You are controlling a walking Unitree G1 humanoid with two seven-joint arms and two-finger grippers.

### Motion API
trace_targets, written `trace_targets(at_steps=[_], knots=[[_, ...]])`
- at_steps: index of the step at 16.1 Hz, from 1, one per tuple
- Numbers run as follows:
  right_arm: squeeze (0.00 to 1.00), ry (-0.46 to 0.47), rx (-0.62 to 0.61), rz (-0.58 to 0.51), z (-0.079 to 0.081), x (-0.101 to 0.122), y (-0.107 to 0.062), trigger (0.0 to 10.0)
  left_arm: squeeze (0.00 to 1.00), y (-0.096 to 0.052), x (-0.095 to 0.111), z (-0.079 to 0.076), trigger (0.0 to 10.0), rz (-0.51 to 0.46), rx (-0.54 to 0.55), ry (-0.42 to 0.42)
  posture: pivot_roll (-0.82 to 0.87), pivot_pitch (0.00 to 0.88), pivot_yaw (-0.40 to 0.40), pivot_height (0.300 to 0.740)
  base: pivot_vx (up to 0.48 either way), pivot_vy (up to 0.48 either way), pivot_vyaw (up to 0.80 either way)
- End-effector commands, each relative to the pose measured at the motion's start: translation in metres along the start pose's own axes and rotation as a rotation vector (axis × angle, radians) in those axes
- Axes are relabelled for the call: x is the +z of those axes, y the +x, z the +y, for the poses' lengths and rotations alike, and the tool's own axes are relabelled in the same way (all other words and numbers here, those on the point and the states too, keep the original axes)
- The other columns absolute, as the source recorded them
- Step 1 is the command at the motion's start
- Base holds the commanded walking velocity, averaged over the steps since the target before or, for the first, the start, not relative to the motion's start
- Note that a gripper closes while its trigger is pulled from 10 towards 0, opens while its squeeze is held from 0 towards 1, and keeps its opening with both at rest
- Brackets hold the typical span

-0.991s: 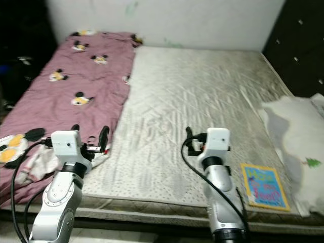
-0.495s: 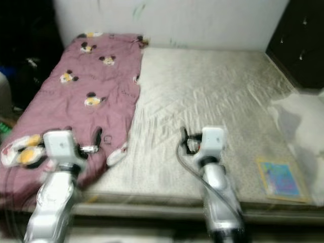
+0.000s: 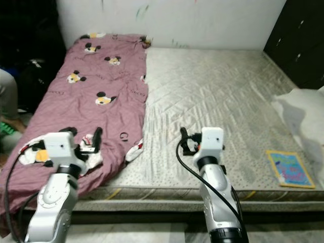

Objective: Clean up the room

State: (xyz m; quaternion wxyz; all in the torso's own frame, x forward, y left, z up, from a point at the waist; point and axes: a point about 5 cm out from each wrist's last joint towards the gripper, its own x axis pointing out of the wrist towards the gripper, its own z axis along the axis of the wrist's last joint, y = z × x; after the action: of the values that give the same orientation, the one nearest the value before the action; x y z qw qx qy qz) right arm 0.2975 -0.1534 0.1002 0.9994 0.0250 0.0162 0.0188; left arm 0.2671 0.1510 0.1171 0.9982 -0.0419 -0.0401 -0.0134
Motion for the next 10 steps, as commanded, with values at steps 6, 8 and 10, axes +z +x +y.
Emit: trace_targets(at_steps=[6, 8, 10], knots=[[0.0, -0.002, -0.014, -0.006, -0.0024, 0.0015, 0.0011, 10.0, 0.0, 0.0007, 0.0031, -0.0019, 10.0, -0.009, -0.016, 0.019, 0.02, 0.068, -0.007, 0.74, 0.0, 0.0, 0.0], [0.0, -0.007, -0.01, -0.005, -0.0012, 0.0011, 0.0016, 10.0, 0.0, -0.0018, 0.0043, -0.0027, 10.0, -0.012, -0.016, 0.026, 0.04, 0.066, -0.003, 0.74, 0.0, 0.0, 0.0], [0.0, -0.007, -0.01, -0.005, -0.0005, 0.0009, 0.0021, 10.0, 0.0, -0.0028, 0.0046, -0.0028, 10.0, -0.01, -0.019, 0.029, 0.04, 0.066, 0.0, 0.74, 0.0, 0.0, 0.0]])
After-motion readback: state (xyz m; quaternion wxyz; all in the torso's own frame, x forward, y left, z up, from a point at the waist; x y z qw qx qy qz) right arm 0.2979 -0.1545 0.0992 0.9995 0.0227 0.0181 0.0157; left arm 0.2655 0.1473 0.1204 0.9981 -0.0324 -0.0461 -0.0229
